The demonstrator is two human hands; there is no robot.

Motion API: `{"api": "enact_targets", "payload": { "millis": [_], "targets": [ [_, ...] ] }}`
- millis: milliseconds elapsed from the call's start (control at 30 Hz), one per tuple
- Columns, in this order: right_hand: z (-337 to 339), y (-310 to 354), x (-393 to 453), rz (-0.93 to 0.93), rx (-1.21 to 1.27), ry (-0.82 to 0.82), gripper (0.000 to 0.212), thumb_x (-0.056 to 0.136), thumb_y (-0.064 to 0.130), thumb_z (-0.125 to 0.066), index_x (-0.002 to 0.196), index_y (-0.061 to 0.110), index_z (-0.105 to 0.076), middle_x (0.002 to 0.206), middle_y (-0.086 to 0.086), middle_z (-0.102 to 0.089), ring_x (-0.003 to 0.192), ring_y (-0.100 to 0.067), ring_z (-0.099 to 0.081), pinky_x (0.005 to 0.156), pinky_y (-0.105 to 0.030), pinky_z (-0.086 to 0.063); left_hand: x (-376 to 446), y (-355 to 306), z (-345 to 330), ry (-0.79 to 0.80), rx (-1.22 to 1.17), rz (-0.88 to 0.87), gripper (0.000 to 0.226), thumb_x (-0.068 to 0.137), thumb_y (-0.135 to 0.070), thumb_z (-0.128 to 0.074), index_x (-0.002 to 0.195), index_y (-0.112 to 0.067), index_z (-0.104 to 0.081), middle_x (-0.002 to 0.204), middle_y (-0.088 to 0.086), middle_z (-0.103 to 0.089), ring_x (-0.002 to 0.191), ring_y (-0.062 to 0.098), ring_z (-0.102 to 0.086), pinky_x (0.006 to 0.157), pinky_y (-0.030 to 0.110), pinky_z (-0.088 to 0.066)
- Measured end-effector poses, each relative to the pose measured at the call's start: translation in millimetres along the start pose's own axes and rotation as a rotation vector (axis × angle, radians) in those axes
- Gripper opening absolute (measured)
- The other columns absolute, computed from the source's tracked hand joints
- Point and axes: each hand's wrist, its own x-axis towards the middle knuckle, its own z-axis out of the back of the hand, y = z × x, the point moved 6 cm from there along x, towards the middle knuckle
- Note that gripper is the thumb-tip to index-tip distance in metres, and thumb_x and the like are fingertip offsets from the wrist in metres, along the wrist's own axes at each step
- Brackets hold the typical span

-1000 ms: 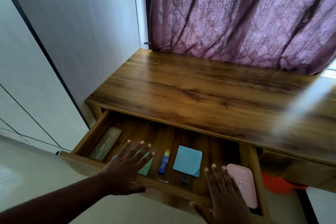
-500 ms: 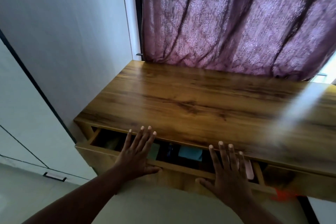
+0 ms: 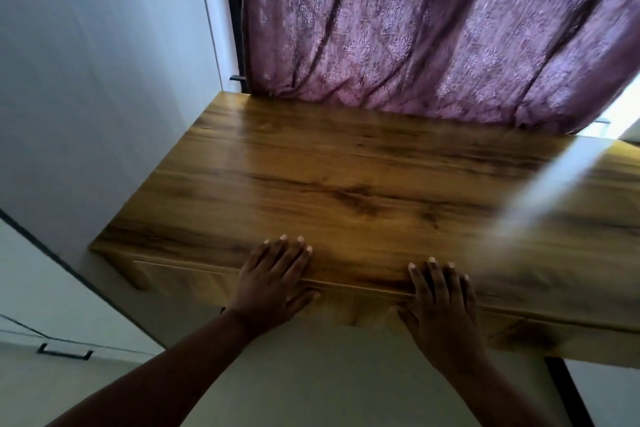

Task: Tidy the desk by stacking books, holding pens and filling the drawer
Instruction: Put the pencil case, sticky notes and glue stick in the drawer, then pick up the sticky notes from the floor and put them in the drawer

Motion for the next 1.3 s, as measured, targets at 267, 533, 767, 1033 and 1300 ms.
{"api": "enact_targets", "payload": {
  "millis": [267,533,767,1033,1300],
  "targets": [
    [-2.7,-0.8,-0.1,0.001,-0.033,-0.036,0.07,0.086,0.059,-0.046,0.138,0.014,-0.043,0.139,-0.025,-0.046,0.128,-0.046,-0.041,0.106,-0.057,-0.03,-3.1,2.2,-0.9,-0.041,-0.057,-0.027,0.062,0.085,-0.058,-0.055,0.131,-0.016,-0.059,0.14,0.004,-0.053,0.13,0.024,-0.05,0.105,0.042,-0.038],
    [4.6,-1.6,-7.6,-0.051,0.009,0.107,0.077,0.086,0.063,-0.041,0.148,0.02,-0.026,0.151,-0.017,-0.032,0.138,-0.039,-0.028,0.112,-0.051,-0.023,0.8,-11.0,0.5,0.126,-0.128,0.03,0.068,0.09,-0.062,-0.037,0.133,-0.013,-0.056,0.142,0.007,-0.051,0.135,0.025,-0.044,0.113,0.043,-0.022],
    [-1.7,-14.5,-90.7,-0.193,0.085,0.19,0.08,0.09,0.06,-0.038,0.148,0.007,-0.024,0.154,-0.016,-0.023,0.142,-0.033,-0.022,0.115,-0.044,-0.018,36.8,-128.7,-18.0,0.303,-0.214,-0.197,0.074,0.086,-0.059,-0.044,0.141,-0.01,-0.044,0.149,0.011,-0.042,0.139,0.03,-0.038,0.112,0.043,-0.02],
    [-36.3,-70.2,-326.1,-0.702,0.189,0.398,0.08,0.089,0.064,-0.029,0.143,0.005,-0.031,0.149,-0.016,-0.034,0.138,-0.031,-0.031,0.114,-0.037,-0.005,-0.7,-338.4,-56.7,0.529,-0.187,-0.722,0.076,0.086,-0.057,-0.035,0.145,-0.009,-0.035,0.151,0.018,-0.035,0.14,0.038,-0.032,0.115,0.048,-0.011],
    [-25.4,-79.3,-607.7,-1.231,0.325,0.429,0.082,0.088,0.063,-0.026,0.146,0.005,-0.026,0.153,-0.015,-0.022,0.141,-0.032,-0.024,0.111,-0.044,-0.007,-163.1,-577.2,-76.7,0.937,0.202,-1.37,0.091,0.088,-0.068,-0.036,0.153,-0.017,0.003,0.162,0.009,0.001,0.149,0.029,0.003,0.119,0.045,0.001]
  ]
}}
